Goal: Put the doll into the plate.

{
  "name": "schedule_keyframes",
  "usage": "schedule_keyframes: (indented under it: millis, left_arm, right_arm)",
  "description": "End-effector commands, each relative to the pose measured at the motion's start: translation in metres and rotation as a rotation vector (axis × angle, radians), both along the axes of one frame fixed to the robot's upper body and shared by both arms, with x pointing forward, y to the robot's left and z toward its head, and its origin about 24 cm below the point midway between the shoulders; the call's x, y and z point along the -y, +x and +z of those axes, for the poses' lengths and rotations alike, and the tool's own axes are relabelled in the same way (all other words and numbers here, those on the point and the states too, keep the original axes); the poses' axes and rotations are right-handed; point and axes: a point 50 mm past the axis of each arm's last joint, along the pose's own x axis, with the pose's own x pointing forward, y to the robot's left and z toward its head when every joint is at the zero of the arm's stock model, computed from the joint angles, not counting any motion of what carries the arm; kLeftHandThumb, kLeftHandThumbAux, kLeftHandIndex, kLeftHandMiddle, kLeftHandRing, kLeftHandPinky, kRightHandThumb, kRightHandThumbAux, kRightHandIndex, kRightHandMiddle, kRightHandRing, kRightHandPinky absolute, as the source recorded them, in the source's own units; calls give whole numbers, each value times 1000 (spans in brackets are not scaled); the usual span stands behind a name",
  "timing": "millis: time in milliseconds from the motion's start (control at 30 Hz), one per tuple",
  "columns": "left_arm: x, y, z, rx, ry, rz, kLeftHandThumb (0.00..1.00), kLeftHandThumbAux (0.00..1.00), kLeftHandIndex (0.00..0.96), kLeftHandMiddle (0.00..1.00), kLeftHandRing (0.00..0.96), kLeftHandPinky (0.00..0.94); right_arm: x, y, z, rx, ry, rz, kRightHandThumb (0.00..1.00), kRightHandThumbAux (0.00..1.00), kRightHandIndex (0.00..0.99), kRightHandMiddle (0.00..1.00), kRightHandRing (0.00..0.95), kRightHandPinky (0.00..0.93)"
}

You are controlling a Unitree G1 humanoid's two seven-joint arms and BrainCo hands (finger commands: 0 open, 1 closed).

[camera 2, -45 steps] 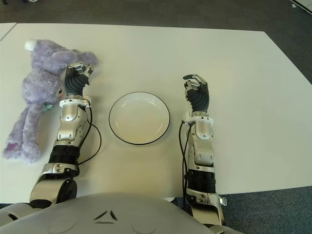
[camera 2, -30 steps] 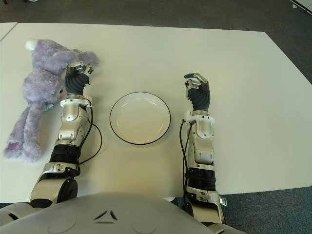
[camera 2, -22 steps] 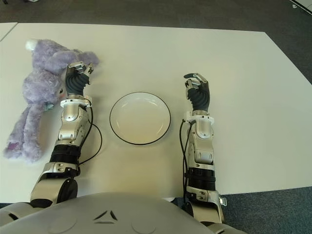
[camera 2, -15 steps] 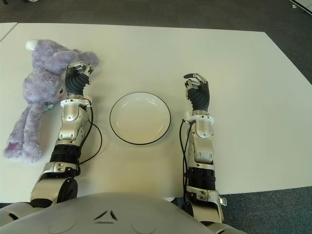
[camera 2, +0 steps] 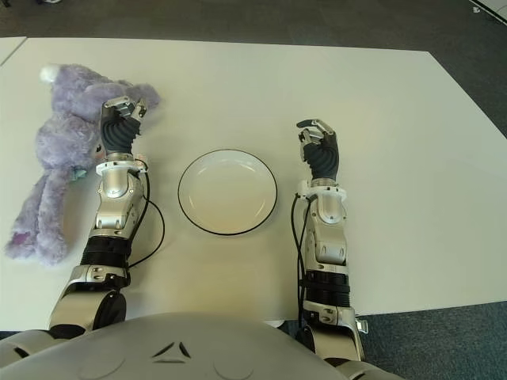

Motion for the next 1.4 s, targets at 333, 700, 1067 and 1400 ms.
schedule_keyframes:
  millis: [333, 700, 1067, 1400]
  left_arm:
    - [-1, -44, 3, 89, 461, 68, 465, 786, 768, 861, 869, 854]
    - [-2, -55, 19, 268, 928, 242, 663, 711, 491, 804, 800, 789]
    - [-17, -56, 23, 314, 1062, 312, 694, 702, 427, 480, 445, 400]
    - [-37, -54, 26, 223, 1289, 277, 390, 529, 208, 169, 101, 33]
  right_arm:
    - [-3, -2, -12, -62, 16, 6, 719, 714, 441, 887, 885, 892]
    - [-4, -3, -13, -76, 8, 15, 719, 714, 441, 886, 885, 892]
    - [-5, -2, -14, -99, 8, 13, 719, 714, 441, 884, 880, 887]
    - [-5, 0, -13, -104, 2, 26, 718, 714, 441, 881, 878, 886]
